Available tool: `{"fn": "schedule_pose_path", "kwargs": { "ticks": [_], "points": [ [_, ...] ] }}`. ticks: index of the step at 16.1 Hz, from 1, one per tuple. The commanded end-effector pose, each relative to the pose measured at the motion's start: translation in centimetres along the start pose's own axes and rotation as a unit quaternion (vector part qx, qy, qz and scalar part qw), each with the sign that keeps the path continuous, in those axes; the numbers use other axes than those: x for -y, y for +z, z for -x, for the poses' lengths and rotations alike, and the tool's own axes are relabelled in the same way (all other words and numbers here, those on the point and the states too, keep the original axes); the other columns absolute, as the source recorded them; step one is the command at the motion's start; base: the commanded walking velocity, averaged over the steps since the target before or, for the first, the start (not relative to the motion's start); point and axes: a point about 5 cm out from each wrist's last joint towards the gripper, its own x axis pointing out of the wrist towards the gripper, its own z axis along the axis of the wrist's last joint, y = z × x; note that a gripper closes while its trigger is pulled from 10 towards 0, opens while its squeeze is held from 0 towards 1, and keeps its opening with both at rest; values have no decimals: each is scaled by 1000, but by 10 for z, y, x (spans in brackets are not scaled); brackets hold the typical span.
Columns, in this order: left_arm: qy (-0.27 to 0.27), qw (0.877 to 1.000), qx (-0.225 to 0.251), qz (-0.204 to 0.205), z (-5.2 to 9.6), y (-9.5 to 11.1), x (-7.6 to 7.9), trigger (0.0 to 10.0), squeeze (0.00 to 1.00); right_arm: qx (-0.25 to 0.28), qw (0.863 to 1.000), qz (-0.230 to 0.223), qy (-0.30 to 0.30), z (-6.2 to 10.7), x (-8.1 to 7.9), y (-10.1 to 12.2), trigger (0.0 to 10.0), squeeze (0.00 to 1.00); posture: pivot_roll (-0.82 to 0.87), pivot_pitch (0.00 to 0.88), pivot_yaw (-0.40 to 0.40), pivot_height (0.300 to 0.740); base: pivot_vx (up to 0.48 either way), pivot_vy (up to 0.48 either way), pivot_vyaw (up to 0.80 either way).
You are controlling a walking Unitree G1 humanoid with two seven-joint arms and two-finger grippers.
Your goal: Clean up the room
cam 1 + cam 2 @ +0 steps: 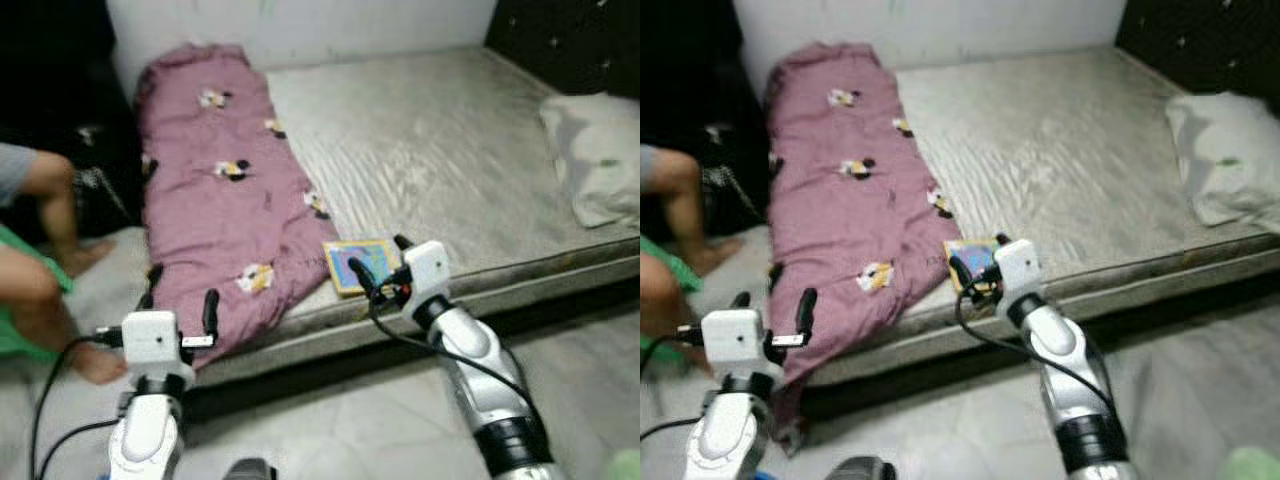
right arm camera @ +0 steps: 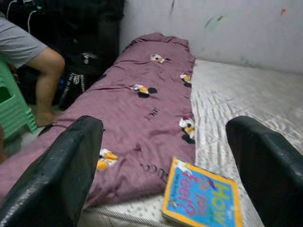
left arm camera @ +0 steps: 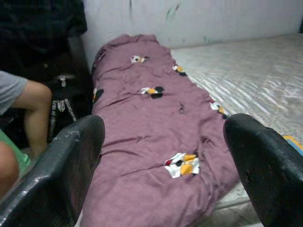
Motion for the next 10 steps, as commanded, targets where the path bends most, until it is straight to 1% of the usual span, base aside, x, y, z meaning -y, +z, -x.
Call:
{"fn": "schedule_pose_path", "kwargs": {
  "ticks": [1, 2, 3, 10],
  "points": [
    [-9, 1000, 6, 3, -1, 2, 4, 10000, 0, -5, 1000, 7, -13, 4, 8, -1, 10000, 0, -39, 0, 2, 740, 0, 0, 0],
    [-11, 1000, 7, 3, -1, 2, 4, 10000, 0, -5, 1000, 7, -13, 4, 8, -1, 10000, 0, -40, 0, 1, 740, 0, 0, 0],
    [-14, 1000, 8, 5, -1, 2, 4, 10000, 0, -6, 1000, 8, -14, 4, 9, -2, 10000, 0, -40, 0, 1, 740, 247, 0, 0],
    [-20, 1000, 12, 9, -2, 2, 6, 10000, 0, -6, 1000, 15, -9, 3, 9, -2, 10000, 0, -41, 0, -1, 740, 312, 0, 0]
  ]
}}
